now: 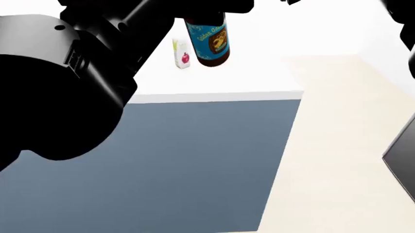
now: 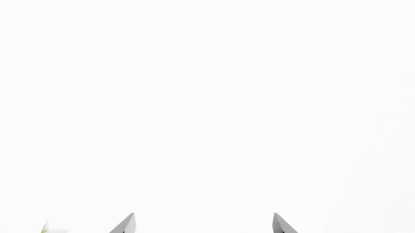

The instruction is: Move the drinks to the dining counter.

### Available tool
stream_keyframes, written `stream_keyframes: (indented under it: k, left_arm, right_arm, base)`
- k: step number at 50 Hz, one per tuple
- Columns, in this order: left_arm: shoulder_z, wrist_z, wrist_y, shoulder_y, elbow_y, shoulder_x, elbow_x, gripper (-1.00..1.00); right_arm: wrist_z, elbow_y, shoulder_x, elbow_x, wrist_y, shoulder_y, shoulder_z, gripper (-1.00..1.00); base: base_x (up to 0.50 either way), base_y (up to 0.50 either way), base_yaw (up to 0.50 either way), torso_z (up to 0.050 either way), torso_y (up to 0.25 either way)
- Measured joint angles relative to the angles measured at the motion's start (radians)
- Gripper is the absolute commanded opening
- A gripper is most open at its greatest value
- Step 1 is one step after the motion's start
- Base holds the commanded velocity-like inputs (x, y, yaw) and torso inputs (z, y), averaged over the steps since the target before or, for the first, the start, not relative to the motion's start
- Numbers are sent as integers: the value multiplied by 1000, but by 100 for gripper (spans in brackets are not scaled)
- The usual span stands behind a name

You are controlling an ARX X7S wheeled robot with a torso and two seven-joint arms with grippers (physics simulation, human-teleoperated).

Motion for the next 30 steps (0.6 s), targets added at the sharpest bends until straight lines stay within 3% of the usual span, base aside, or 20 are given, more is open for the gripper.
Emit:
stream_keyframes:
  k: [27,30]
  left_arm:
    - [3,4,1,1,-1,-1,4,-100]
    - [3,2,0,2,-3,-5,6,-100]
  right_arm:
    - [-7,-5,-1,-10,4,2,-9,100]
    - [2,-6,-3,-3,-8,-8,-2,100]
  base:
    - [-477,323,0,0,1]
    - [0,0,0,0,3]
